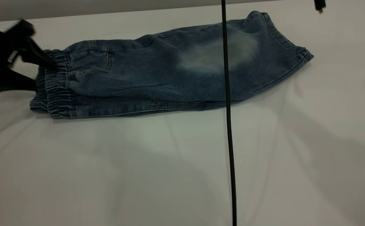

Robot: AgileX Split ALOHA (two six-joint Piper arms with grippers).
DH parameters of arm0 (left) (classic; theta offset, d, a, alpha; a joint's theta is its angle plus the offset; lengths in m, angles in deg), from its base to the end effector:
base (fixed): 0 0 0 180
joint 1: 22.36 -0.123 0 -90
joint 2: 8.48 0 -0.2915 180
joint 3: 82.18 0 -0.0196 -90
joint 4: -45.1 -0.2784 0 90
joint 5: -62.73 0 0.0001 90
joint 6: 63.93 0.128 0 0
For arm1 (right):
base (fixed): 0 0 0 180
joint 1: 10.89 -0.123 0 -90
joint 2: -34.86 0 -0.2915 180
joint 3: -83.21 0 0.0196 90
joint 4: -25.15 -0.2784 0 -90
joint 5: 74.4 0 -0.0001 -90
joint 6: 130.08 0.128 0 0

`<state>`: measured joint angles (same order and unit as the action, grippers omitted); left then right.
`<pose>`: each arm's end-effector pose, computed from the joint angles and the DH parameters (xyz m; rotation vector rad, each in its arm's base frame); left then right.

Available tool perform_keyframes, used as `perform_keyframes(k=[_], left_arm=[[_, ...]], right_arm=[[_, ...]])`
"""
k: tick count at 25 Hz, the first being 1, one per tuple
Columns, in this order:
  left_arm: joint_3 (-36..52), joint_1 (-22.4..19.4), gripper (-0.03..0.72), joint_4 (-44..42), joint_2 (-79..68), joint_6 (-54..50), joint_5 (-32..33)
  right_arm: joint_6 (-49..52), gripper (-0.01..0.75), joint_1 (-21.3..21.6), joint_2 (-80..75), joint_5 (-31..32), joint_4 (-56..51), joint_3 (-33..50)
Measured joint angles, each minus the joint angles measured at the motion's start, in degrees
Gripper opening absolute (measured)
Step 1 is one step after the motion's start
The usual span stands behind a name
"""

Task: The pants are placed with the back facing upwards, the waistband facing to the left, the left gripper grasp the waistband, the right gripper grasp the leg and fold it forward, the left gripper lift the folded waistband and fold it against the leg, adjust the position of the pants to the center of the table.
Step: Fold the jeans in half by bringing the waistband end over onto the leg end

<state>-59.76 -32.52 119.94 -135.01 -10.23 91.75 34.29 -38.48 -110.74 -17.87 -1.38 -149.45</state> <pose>0.3823 0.0075 0.0246 -0.5504 2.6456 -0.7112 0.4964 0.3133 0.1939 -0.7672 2.4716 0.6691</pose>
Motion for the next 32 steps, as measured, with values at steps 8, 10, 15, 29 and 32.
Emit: perform_keyframes(k=[8,10,15,29,32], left_arm=[[-2.3,0.1,0.497,-13.5,2.2,-11.4,1.3],[-2.3,0.0,0.497,-19.0,3.3,-16.2,1.9],[-2.4,0.1,0.497,-29.1,1.9,-26.3,7.3],[-2.3,0.1,0.497,-29.4,1.2,-32.7,7.2],[-2.3,0.1,0.497,-28.8,0.1,-33.3,5.0]], right_arm=[[0.0,0.495,0.9,0.0,-0.5,-0.2,0.0],[0.0,0.495,0.9,0.0,-0.8,-0.3,0.0],[0.0,0.495,0.9,0.0,-1.1,-0.3,0.0],[-0.2,0.495,0.9,0.0,-1.1,-0.3,0.0],[-0.2,0.495,0.9,0.0,-1.2,-0.3,0.0]])
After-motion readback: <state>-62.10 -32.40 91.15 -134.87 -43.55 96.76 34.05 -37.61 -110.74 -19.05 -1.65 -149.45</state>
